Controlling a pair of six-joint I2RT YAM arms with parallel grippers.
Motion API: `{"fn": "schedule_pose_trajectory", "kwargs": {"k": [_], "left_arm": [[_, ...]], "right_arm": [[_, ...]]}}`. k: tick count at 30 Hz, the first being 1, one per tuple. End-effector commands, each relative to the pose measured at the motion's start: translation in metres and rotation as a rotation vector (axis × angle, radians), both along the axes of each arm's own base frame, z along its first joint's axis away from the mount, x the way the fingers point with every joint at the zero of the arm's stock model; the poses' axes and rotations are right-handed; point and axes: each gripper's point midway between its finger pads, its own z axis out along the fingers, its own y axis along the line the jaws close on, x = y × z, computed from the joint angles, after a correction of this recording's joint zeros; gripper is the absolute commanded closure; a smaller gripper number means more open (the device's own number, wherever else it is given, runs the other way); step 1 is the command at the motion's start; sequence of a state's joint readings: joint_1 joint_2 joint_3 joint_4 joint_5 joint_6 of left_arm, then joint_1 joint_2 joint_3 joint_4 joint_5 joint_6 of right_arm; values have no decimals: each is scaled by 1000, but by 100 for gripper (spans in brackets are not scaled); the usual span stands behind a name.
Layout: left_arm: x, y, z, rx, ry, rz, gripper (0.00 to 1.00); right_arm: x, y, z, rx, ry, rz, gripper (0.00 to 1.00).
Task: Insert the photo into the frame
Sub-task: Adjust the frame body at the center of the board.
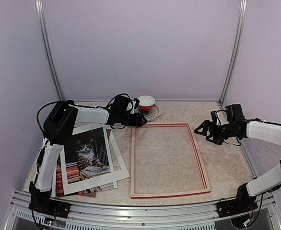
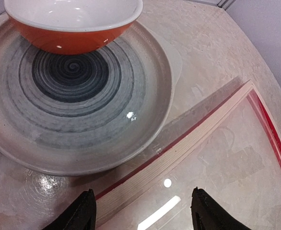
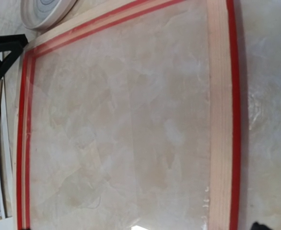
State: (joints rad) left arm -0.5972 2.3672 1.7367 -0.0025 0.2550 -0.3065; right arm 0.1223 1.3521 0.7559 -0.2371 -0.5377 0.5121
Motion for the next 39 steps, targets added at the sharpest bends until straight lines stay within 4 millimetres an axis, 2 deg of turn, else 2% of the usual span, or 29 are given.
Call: {"fn": "schedule_pose_trajectory", "kwargs": {"k": [1,14,39], "left_arm": [[-5,-5,15,-11,-6,-25,33],[-18,-4,9,-1,21,-71,34],[-29,1,-3,57,72,-110,34]], "right_arm": [[0,4,-1,0,-12,17,1],[1,4,0,3,-15,16,1],[3,5,1,2,-11,21,1]]}}
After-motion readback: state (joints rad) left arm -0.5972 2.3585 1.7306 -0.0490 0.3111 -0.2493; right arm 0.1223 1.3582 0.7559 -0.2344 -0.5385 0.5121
